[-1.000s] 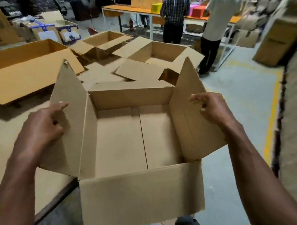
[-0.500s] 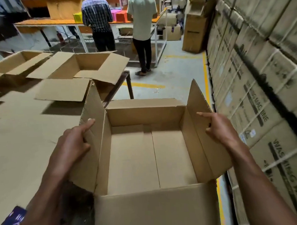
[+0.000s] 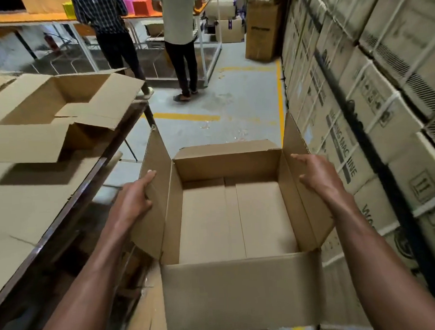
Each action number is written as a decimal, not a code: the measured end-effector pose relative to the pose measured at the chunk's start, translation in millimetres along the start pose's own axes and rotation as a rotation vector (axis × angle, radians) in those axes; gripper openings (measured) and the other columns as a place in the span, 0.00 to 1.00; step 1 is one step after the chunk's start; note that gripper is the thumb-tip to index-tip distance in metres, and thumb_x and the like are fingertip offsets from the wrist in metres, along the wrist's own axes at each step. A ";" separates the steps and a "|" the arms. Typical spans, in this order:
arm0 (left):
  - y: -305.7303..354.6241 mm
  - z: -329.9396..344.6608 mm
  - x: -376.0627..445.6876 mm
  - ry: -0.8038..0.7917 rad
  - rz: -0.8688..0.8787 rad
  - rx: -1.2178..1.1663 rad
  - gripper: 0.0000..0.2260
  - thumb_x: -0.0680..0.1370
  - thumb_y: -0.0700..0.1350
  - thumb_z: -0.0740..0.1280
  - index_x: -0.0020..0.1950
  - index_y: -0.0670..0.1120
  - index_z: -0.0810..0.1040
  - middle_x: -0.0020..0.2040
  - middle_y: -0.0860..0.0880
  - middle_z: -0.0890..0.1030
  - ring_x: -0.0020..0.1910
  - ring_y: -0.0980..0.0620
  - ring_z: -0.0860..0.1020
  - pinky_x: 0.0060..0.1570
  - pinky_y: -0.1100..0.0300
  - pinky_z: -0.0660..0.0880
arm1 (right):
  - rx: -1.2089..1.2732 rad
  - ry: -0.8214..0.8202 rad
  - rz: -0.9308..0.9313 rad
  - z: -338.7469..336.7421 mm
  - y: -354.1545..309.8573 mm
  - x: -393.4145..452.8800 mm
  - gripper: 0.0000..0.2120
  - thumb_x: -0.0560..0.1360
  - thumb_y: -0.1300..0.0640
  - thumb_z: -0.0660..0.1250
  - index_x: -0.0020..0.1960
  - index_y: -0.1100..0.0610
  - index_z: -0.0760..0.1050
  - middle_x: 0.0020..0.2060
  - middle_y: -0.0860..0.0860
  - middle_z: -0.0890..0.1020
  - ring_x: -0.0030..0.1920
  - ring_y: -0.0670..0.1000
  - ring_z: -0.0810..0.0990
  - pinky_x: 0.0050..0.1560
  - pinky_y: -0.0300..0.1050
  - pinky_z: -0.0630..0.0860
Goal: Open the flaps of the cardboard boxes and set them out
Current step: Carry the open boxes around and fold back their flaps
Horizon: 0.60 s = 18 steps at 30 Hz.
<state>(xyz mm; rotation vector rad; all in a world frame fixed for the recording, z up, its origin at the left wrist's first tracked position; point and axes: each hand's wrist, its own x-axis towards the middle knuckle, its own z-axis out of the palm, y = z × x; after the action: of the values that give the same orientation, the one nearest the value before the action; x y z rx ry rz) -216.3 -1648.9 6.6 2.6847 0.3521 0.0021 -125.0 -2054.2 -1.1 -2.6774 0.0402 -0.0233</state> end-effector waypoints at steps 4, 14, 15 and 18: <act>14.5 13.1 59.3 -0.021 -0.006 0.002 0.36 0.73 0.31 0.71 0.78 0.52 0.67 0.66 0.38 0.78 0.61 0.40 0.79 0.62 0.47 0.76 | -0.027 -0.003 0.013 1.9 4.8 58.0 0.33 0.71 0.71 0.71 0.72 0.50 0.73 0.64 0.61 0.80 0.42 0.53 0.79 0.55 0.57 0.81; 39.0 38.0 272.9 0.006 -0.027 -0.089 0.37 0.71 0.29 0.64 0.77 0.55 0.69 0.69 0.40 0.77 0.63 0.39 0.78 0.60 0.49 0.76 | -0.021 0.013 0.040 13.0 -17.9 254.7 0.33 0.71 0.72 0.69 0.72 0.49 0.73 0.56 0.61 0.83 0.43 0.58 0.83 0.55 0.54 0.81; 42.1 36.8 295.1 0.006 -0.029 -0.094 0.37 0.71 0.29 0.63 0.77 0.56 0.68 0.69 0.40 0.77 0.63 0.38 0.78 0.60 0.48 0.76 | -0.015 0.015 0.050 12.8 -19.9 275.4 0.34 0.71 0.72 0.69 0.72 0.48 0.73 0.54 0.61 0.84 0.41 0.58 0.83 0.53 0.54 0.82; 59.8 29.0 363.7 0.015 -0.012 -0.075 0.36 0.72 0.30 0.62 0.77 0.56 0.68 0.69 0.39 0.76 0.64 0.35 0.77 0.61 0.46 0.76 | -0.009 0.028 0.080 9.5 -28.6 341.0 0.34 0.71 0.71 0.69 0.72 0.46 0.72 0.50 0.59 0.85 0.35 0.53 0.79 0.43 0.50 0.81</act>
<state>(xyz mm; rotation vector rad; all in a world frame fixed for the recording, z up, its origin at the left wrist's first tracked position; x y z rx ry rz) 152.0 -1623.8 -14.1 2.6100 0.3653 0.0319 216.7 -2035.4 6.6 -2.6820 0.1563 -0.0351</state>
